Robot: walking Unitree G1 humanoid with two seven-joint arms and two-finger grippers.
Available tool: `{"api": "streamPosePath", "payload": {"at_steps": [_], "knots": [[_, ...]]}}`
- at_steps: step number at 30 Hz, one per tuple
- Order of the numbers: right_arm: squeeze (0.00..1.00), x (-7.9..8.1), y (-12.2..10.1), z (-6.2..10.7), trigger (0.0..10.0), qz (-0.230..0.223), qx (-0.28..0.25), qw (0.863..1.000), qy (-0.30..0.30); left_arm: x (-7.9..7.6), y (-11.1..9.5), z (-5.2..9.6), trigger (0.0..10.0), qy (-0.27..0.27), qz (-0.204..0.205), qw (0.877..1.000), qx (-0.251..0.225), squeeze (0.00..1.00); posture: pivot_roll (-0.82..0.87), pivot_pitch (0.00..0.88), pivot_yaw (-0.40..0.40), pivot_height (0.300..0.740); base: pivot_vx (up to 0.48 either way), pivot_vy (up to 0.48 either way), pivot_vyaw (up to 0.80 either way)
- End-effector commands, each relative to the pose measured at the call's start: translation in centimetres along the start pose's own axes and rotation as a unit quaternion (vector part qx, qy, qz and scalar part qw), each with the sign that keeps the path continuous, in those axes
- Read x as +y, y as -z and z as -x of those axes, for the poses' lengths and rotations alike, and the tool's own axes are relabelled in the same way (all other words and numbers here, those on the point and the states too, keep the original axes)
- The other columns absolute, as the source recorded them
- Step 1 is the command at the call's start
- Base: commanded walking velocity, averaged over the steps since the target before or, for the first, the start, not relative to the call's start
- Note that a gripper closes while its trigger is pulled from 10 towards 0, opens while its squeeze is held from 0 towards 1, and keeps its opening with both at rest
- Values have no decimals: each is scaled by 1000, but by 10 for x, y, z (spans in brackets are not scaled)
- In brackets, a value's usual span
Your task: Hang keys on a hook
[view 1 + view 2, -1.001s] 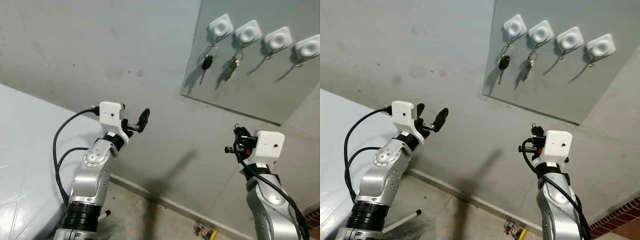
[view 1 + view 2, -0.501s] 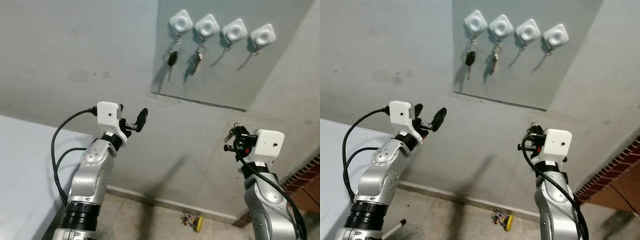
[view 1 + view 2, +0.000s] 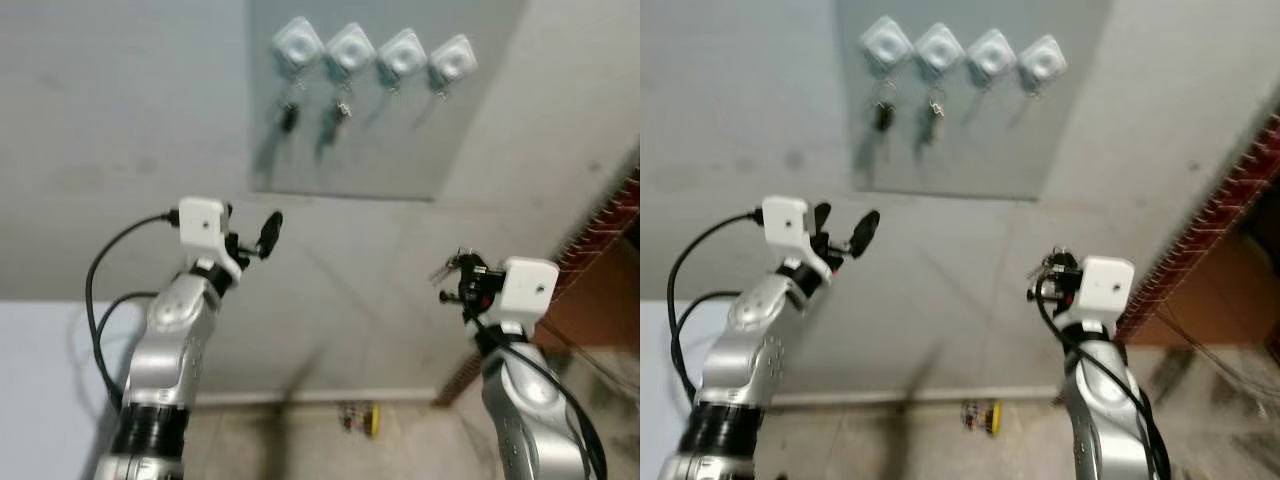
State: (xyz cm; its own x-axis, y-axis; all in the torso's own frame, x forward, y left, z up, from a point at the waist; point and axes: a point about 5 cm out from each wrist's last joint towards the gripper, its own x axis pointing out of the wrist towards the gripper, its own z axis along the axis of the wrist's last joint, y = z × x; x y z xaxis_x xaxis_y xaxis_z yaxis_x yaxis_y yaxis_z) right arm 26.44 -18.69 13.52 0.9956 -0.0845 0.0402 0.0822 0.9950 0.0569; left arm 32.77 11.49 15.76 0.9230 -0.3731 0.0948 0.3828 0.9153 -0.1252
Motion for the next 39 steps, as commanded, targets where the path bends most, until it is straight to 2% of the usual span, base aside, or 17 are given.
{"api": "streamPosePath", "payload": {"at_steps": [1, 3, 11, 16, 27, 29, 31, 39], "knots": [[0, 6, -6, -1, 10000, -5, -15, 1000, -8, 10, -6, 3, 10000, -12, -14, 1000, -5, 0, -29, 33, -50, 711, 0, 0, 0], [0, 6, -6, -1, 10000, -5, -16, 1000, -10, 10, -7, 3, 10000, -12, -28, 999, -11, 0, -28, 37, -51, 711, 0, 0, 0], [0, 5, -6, -1, 10000, -6, -16, 1000, -4, 10, -7, 2, 10000, -13, -17, 1000, -8, 0, -28, 38, -52, 711, 0, 0, 0], [0, 2, -6, -1, 10000, -7, -18, 1000, 5, 9, -7, 0, 10000, -12, -25, 1000, -7, 0, -38, 38, -43, 711, 0, 0, 0], [0, -2, -9, 1, 10000, -3, -28, 1000, 13, 1, -9, -6, 10000, 12, -33, 999, -7, 0, -59, 36, -19, 711, 0, 0, 0], [0, -3, -10, 0, 10000, -2, -31, 999, 14, 2, -9, -7, 10000, 10, -50, 999, -5, 0, -62, 33, -15, 711, 0, 0, 0], [0, -3, -11, 0, 10000, -1, -34, 999, 15, 1, -11, -7, 10000, 18, -48, 999, -10, 0, -62, 33, -15, 711, 0, 0, 0], [0, 0, -12, -2, 10000, -2, -38, 999, 9, -4, -13, -9, 10000, 29, -58, 998, -15, 0, -63, 21, -18, 711, 0, 0, 0]]}}
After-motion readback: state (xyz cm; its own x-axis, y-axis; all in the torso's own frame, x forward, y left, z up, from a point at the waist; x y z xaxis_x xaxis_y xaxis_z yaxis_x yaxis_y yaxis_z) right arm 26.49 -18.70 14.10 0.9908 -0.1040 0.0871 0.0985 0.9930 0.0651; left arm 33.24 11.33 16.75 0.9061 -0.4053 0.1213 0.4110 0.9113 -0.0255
